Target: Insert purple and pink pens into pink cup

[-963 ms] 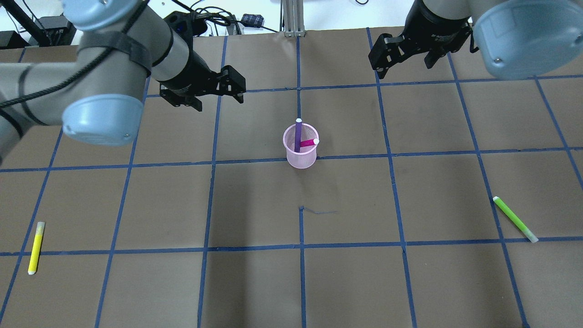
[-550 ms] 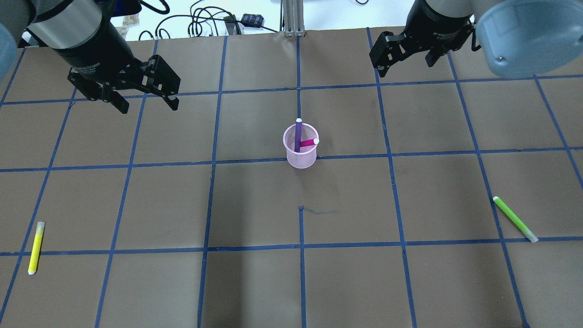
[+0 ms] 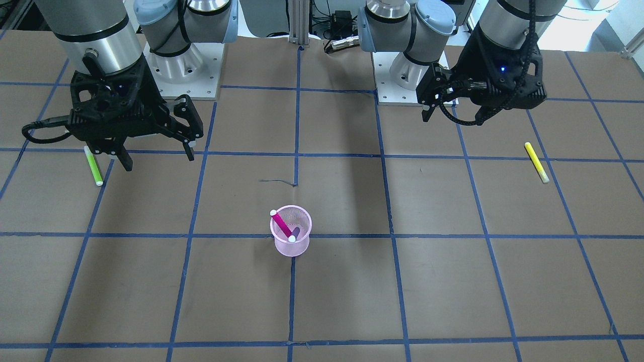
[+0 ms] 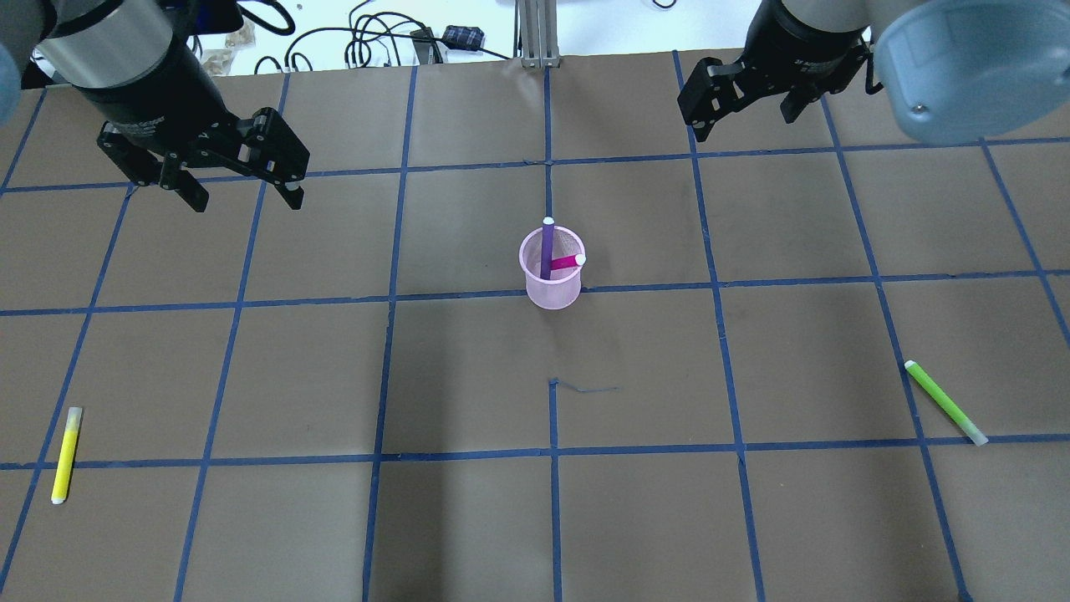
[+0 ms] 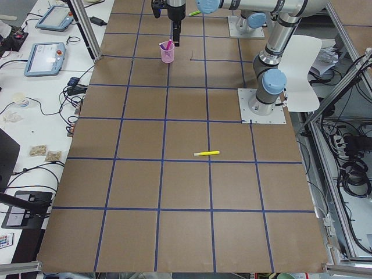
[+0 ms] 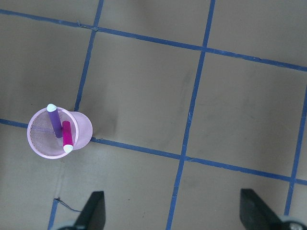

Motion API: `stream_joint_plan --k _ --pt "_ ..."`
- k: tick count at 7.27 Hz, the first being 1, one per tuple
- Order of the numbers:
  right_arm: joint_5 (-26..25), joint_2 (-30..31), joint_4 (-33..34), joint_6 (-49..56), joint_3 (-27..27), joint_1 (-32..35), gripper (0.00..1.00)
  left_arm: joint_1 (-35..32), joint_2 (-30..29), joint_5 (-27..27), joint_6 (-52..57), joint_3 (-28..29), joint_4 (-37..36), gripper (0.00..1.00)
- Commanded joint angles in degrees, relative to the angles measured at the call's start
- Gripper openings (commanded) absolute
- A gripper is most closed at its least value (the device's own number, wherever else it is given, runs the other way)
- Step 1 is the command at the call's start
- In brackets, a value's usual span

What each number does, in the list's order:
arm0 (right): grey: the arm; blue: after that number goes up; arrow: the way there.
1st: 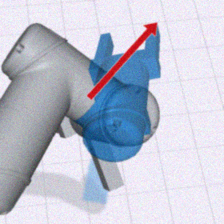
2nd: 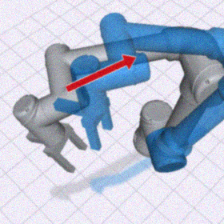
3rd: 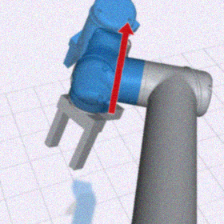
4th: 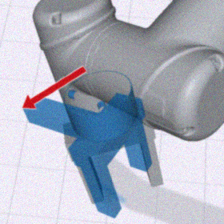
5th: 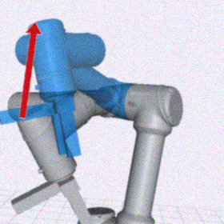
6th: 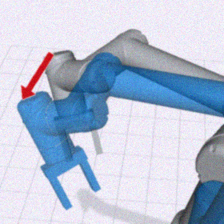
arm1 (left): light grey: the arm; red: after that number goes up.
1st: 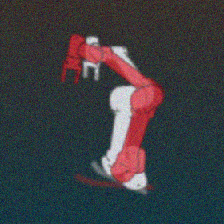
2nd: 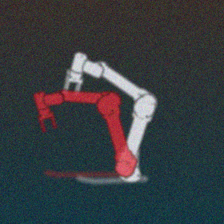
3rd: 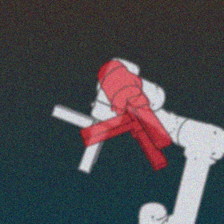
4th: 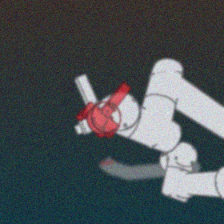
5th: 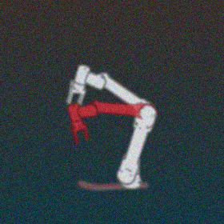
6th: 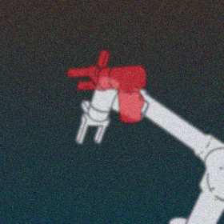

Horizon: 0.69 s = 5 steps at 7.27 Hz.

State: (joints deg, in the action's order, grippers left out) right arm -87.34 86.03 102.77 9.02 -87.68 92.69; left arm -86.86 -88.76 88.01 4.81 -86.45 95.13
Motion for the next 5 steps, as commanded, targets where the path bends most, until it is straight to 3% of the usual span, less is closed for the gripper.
stream_joint_plan --k 1,5 --pt "-0.12 0.02 -0.72 -0.23 0.58 -0.06 1.0 0.02 0.08 -0.83 -0.15 0.93 -0.12 0.97" --pt "-0.12 0.1 -3.19 -0.76 0.85 0.03 1.0 -0.07 -0.89 -0.21 0.11 0.67 -6.62 1.0"
